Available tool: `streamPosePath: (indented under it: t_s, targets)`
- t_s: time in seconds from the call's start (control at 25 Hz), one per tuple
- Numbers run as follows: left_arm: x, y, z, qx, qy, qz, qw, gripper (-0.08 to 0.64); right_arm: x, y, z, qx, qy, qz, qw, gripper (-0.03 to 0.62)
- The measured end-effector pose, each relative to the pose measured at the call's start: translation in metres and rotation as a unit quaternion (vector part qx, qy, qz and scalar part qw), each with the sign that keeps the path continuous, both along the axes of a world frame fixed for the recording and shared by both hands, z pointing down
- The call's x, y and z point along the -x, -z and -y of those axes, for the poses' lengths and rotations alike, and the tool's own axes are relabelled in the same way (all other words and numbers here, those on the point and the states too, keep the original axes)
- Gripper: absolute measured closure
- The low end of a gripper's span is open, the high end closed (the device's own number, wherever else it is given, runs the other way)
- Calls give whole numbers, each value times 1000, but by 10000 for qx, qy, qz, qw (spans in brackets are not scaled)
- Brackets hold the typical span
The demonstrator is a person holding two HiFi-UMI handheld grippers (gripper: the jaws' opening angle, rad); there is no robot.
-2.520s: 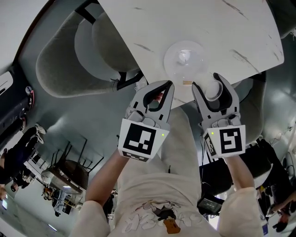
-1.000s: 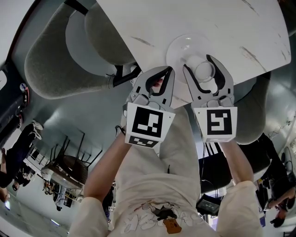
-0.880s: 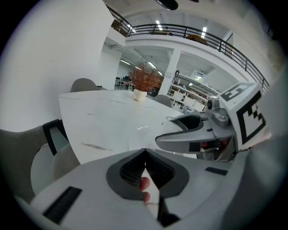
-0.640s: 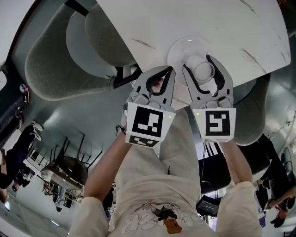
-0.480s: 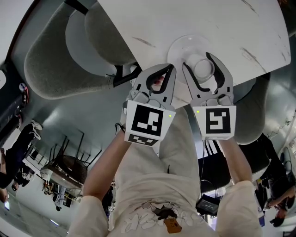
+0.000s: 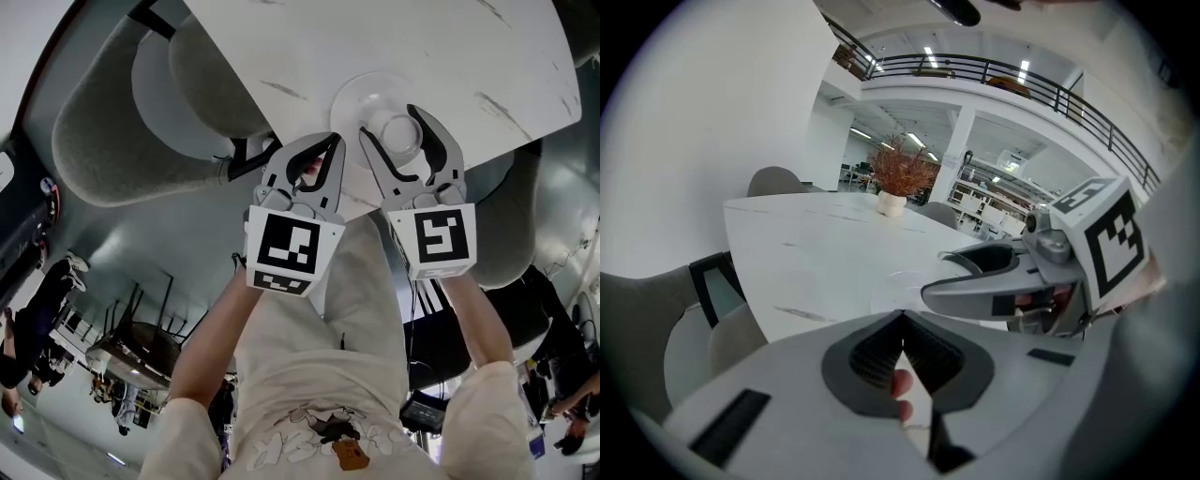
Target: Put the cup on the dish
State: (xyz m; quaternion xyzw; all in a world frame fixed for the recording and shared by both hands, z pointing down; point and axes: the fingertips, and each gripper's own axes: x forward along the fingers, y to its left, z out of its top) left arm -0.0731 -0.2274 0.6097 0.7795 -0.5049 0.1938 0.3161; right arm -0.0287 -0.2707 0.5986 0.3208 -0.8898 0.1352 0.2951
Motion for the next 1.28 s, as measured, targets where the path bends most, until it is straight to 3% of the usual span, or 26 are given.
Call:
streamPosePath:
  t_s: [0.48,0.72,0.92,1.04,1.28]
  targets:
    - [-5,21,-11,-117,-31,42,9999,557,-12,19,-5,-218,-54,-47,9997,327]
    - [0,51,-14,-231,94,49,9997,557,-15,40,-3,-303,-124,-15,9995,327]
    - [-3,77,-19,-372,122,41,9992,557,-26,55,-3,-160,-495,4,9986,327]
    - [-9,94,-25,-415,100,21,9991,557,-28,74,-9,-356,-402,-6,9986,327]
    - [-17,118,-40,-430,101,-18,9990,557,-37,93,-22,-195,-527,158,9983,328]
